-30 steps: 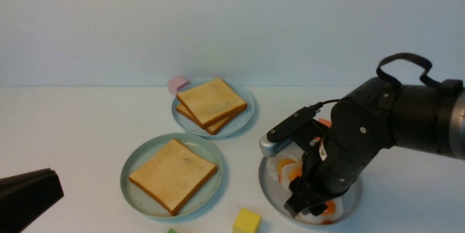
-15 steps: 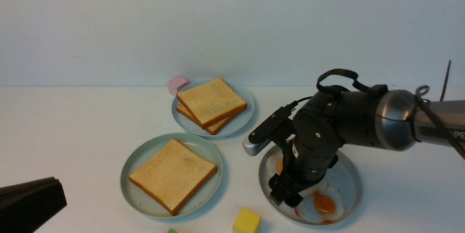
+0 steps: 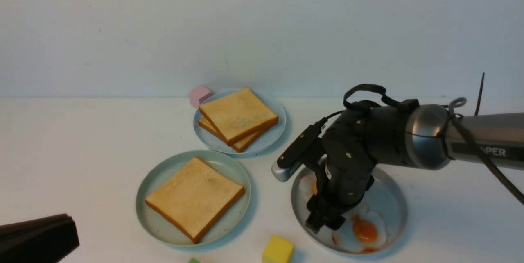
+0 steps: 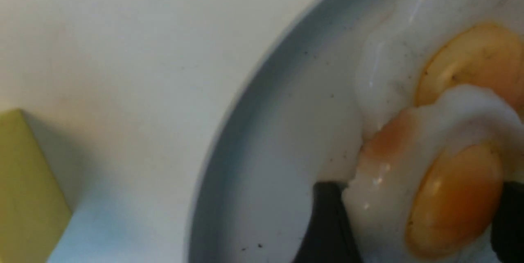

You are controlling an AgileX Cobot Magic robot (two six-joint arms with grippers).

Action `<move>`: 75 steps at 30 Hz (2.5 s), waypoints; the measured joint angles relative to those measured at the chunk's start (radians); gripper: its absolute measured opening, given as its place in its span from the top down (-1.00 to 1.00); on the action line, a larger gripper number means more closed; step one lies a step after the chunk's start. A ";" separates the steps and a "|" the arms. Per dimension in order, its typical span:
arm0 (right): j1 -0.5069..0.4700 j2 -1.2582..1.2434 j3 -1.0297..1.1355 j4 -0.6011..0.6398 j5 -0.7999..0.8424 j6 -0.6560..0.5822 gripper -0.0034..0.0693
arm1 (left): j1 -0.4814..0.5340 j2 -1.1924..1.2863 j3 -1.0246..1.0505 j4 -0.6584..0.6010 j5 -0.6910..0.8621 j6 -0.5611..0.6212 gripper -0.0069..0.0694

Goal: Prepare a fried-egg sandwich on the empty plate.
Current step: Use the right arm to grab a fried egg, then use the right arm to place the fried egg on the slice of bread in the middle

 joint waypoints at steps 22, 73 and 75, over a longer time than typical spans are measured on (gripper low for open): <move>0.010 -0.125 -0.012 -0.052 0.093 -0.004 0.73 | 0.000 0.000 0.000 0.000 0.008 0.000 0.85; 0.316 0.252 -0.629 -0.102 0.083 0.010 0.73 | 0.000 0.000 0.000 0.535 0.182 -0.532 0.84; 0.317 0.252 -0.629 -0.105 0.083 0.017 0.73 | 0.000 0.000 0.000 0.535 0.182 -0.532 0.84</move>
